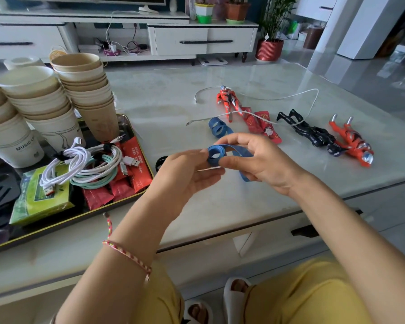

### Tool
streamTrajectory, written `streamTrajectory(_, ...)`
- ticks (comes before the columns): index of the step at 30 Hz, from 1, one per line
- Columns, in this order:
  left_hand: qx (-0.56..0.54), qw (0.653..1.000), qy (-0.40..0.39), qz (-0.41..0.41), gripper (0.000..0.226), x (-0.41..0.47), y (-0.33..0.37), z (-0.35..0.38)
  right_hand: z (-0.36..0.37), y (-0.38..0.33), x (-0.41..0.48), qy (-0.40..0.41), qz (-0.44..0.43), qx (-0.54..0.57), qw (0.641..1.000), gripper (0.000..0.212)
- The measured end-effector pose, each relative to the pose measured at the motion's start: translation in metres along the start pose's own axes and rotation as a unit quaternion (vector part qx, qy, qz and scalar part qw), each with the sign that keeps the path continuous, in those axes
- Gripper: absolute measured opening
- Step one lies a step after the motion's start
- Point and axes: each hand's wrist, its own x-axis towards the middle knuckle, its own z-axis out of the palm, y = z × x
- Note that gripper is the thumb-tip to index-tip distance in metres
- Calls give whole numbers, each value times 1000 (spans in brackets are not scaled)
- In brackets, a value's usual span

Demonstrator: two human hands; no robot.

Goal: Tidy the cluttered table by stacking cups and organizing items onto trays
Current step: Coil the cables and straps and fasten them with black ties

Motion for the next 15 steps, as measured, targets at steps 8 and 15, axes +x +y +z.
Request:
streamTrajectory(8,-31,997,-26,-64,13,-2,7,-9,-3,3,0,-31,-11,-15,999,23)
streamTrajectory(15,-174,980,42,-85,9,-2,10,-3,14,6,2,57,-29,-98,993,28)
